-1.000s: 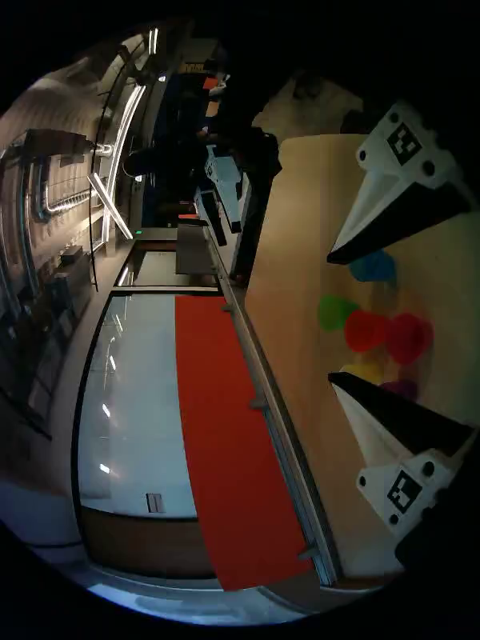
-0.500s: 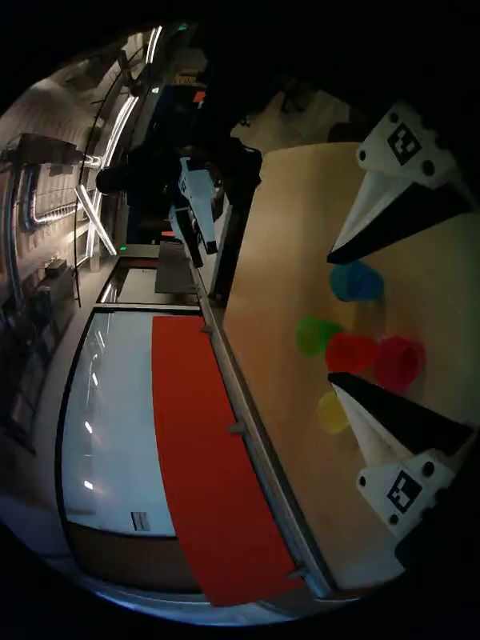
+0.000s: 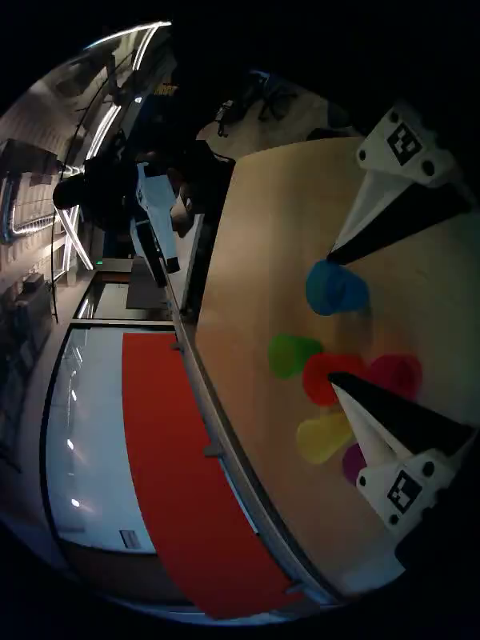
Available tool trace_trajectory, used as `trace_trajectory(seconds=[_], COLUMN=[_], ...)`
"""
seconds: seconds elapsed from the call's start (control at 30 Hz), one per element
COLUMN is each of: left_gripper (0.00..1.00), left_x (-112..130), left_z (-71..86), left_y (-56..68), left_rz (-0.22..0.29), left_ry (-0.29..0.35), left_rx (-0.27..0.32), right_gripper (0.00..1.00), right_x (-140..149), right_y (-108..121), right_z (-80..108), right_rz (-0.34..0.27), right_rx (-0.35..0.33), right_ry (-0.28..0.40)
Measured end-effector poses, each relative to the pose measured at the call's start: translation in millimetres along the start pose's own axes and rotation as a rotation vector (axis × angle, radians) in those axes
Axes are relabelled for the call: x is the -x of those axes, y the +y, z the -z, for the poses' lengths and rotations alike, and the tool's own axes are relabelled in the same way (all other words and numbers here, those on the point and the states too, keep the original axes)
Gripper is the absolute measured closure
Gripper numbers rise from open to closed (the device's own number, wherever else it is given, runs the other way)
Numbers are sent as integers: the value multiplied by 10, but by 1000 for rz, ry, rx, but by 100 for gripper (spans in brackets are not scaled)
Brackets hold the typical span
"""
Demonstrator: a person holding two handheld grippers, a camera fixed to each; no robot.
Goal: Pour water
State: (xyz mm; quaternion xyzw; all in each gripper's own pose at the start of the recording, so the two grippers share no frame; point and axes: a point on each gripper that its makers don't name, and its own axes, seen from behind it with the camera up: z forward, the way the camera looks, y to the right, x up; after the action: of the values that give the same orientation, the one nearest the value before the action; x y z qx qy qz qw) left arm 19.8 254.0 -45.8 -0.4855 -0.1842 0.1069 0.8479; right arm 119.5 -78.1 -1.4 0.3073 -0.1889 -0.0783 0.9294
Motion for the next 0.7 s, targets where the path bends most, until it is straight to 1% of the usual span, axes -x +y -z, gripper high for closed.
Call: trace_trajectory(seconds=[0.4,0.7], left_gripper=[0,0], left_x=[203,339], left_z=[-285,-459], left_y=[114,193], left_rz=[-21,-42], left_ry=[-56,-101], left_rx=[40,68], right_gripper=[0,0], right_x=[41,79], right_y=[15,22], right_z=[-78,-121], right_rz=[-10,-10], right_rx=[-6,-6], right_ry=[-6,-17])
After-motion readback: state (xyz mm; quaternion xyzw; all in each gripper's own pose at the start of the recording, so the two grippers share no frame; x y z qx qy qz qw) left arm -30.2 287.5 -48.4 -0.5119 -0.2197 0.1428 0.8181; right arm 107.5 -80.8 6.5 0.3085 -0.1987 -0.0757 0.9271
